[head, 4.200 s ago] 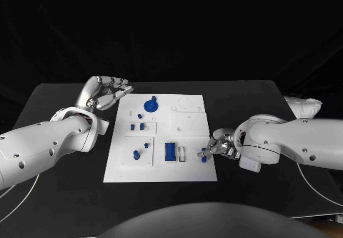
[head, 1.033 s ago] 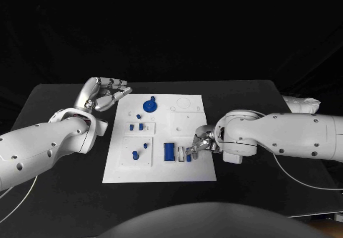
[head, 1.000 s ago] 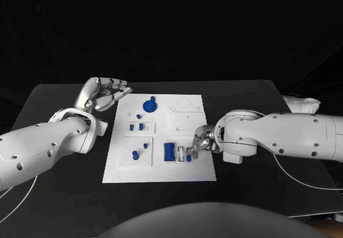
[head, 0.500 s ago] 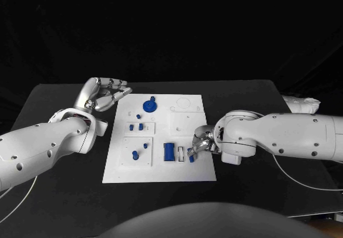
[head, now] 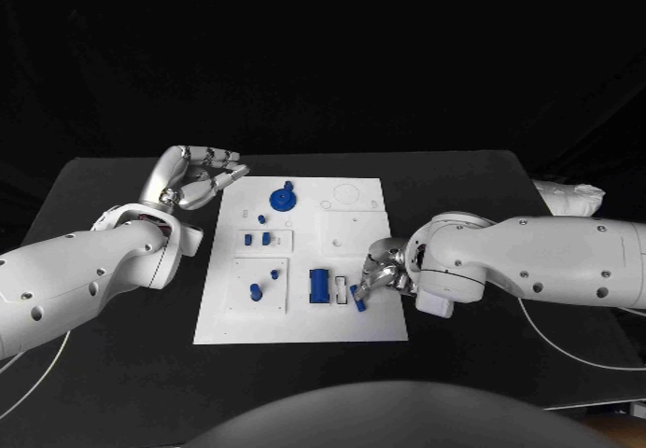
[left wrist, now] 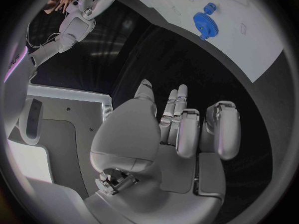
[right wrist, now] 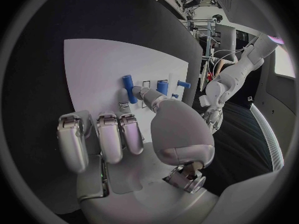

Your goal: Assemble the parts on the task board

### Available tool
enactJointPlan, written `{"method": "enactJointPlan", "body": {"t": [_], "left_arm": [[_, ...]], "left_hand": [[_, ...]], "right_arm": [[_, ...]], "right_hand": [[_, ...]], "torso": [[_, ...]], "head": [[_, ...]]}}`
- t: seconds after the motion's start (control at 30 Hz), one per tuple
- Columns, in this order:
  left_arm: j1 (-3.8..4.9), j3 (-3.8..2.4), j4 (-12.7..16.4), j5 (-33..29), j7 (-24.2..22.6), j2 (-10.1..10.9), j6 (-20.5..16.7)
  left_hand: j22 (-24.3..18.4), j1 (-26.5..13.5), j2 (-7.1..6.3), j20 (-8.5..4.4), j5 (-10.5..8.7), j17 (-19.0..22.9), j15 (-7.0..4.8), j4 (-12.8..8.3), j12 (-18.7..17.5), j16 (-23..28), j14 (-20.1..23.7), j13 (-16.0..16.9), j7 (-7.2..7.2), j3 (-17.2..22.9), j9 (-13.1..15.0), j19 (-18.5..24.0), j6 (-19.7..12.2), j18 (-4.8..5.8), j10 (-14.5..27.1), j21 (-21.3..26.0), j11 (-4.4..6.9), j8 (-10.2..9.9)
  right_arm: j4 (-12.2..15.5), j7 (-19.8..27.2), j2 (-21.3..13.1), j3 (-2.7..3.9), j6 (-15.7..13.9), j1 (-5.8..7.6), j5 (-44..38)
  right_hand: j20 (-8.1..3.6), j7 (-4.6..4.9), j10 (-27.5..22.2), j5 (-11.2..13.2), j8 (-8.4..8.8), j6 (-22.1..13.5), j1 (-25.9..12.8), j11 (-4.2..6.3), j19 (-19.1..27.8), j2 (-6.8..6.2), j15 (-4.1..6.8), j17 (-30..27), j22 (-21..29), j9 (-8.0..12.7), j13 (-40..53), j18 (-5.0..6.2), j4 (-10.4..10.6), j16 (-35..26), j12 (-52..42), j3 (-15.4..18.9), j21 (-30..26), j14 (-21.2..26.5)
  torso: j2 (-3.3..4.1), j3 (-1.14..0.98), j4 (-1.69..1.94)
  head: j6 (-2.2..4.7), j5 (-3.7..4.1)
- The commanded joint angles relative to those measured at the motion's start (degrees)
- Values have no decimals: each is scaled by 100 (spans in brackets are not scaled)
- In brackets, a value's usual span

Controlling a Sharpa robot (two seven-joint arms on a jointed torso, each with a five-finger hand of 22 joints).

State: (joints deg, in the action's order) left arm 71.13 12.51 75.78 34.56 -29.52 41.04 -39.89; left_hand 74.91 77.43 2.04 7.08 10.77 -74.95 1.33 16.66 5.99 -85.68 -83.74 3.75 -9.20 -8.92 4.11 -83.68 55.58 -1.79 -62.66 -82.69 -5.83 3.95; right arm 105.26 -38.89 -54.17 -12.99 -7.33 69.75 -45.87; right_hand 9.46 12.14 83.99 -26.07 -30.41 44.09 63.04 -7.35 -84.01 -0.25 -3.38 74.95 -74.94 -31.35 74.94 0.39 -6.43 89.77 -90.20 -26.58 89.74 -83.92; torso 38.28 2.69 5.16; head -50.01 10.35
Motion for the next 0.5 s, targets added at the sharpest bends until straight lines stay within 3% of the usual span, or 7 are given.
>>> {"method": "enactJointPlan", "body": {"t": [0.03, 0.5], "left_arm": [[-1, -3, 15, -15, -51, -6, 73], [-1, -3, 0, -15, -47, -17, 84]], "left_hand": [[1282, 26, 64, 16, 34, -1000, 9, 2, 19, 28, -461, -6, 10, -31, -1, -209, -21, 5, -35, 11, 17, -12], [1280, 28, 68, 16, 35, -997, 9, 2, 19, 31, -460, -6, 10, -32, -1, -205, -20, 3, -36, 19, 17, -12]], "right_arm": [[3, -237, -32, -54, -259, -65, 236], [22, -50, -77, -54, -509, -68, 465]], "right_hand": [[38, 2, 601, 38, 2000, -300, 22, -38, -599, -53, -45, 1505, -1506, 848, 1506, -39, 9, 23, 20, 53, 26, -608], [61, 8, 601, 144, 2023, -243, -8, -48, -599, -64, -59, 1505, -1506, 958, 1506, -39, 74, 23, 20, 153, 26, -608]], "torso": [[0, 2, 0], [-3, 4, 1]], "head": [[1, 0], [1, 0]]}}
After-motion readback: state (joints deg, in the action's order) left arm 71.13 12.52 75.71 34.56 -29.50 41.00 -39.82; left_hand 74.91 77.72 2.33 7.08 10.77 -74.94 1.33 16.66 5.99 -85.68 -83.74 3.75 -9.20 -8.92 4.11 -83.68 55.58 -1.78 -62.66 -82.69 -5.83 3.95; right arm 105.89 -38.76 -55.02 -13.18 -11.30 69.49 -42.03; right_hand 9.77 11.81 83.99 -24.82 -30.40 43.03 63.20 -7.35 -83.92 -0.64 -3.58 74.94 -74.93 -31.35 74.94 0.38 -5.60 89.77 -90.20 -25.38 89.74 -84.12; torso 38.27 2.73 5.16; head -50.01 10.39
